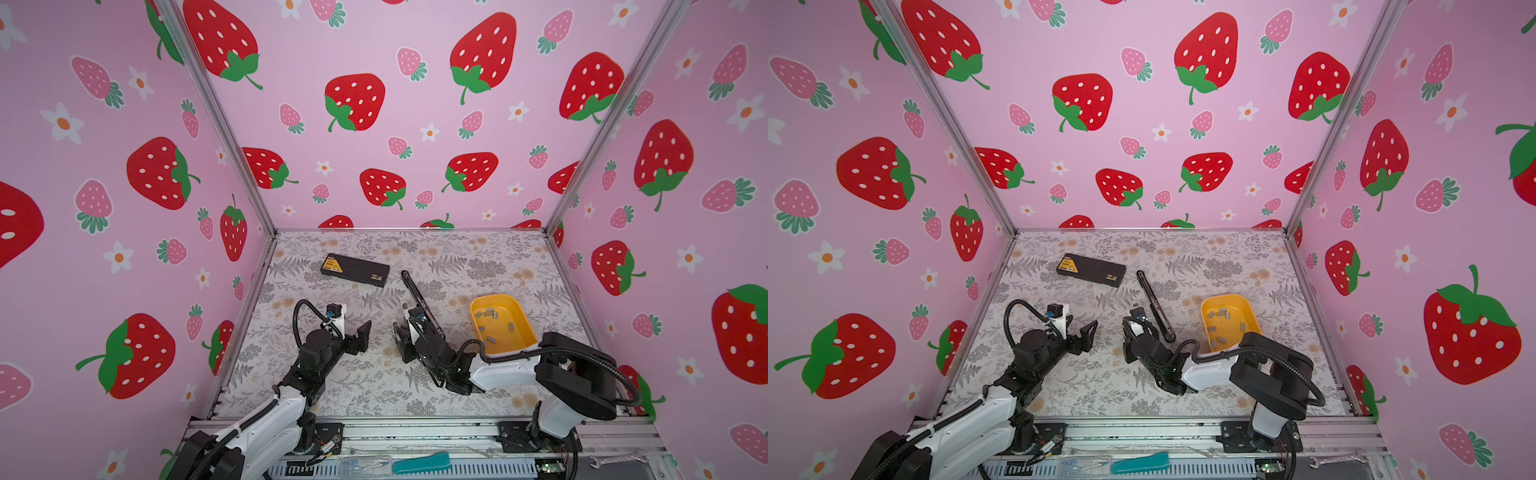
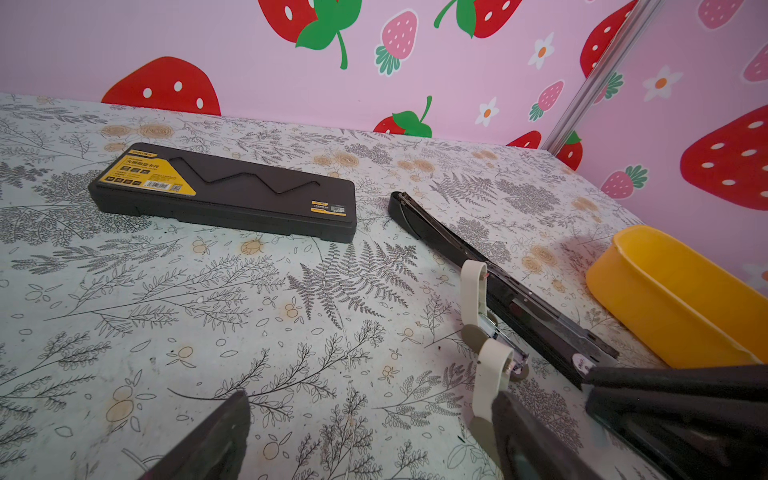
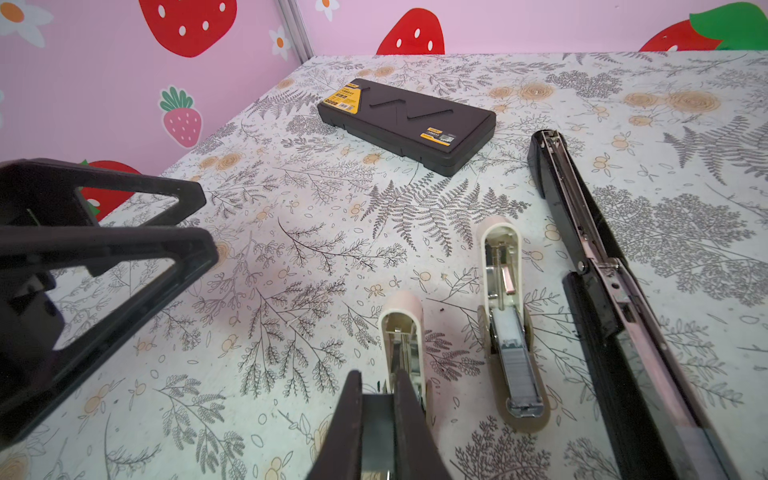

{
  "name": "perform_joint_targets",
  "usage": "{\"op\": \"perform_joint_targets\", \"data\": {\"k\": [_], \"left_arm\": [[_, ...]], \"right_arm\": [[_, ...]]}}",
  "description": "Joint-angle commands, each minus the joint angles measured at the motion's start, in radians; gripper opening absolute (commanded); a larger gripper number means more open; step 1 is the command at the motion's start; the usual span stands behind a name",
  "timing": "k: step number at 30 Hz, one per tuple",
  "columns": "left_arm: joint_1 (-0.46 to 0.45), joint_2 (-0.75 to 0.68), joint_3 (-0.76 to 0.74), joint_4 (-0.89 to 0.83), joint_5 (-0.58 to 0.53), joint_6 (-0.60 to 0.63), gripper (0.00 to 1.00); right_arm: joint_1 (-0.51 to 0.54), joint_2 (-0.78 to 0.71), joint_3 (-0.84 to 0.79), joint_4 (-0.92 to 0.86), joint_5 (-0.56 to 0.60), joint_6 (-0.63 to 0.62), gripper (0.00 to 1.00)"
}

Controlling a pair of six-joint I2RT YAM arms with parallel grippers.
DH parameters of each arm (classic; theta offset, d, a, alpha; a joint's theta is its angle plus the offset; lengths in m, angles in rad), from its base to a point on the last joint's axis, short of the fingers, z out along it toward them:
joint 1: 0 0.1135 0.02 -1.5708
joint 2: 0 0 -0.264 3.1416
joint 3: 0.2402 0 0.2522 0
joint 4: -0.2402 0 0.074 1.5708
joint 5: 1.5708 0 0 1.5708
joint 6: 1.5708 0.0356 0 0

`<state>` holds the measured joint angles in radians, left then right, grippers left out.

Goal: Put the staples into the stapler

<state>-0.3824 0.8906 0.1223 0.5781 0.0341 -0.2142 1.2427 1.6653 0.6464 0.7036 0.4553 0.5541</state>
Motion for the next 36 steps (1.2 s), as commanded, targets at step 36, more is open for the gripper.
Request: {"op": "perform_joint_targets", "data": {"k": [36], "left_arm": [[-0.013, 0.009, 0.016, 0.030, 0.027, 0.017, 0.91]], "right_arm": [[0.027, 0.121, 0.006, 0.002, 0.018, 0.038, 0.00]]}}
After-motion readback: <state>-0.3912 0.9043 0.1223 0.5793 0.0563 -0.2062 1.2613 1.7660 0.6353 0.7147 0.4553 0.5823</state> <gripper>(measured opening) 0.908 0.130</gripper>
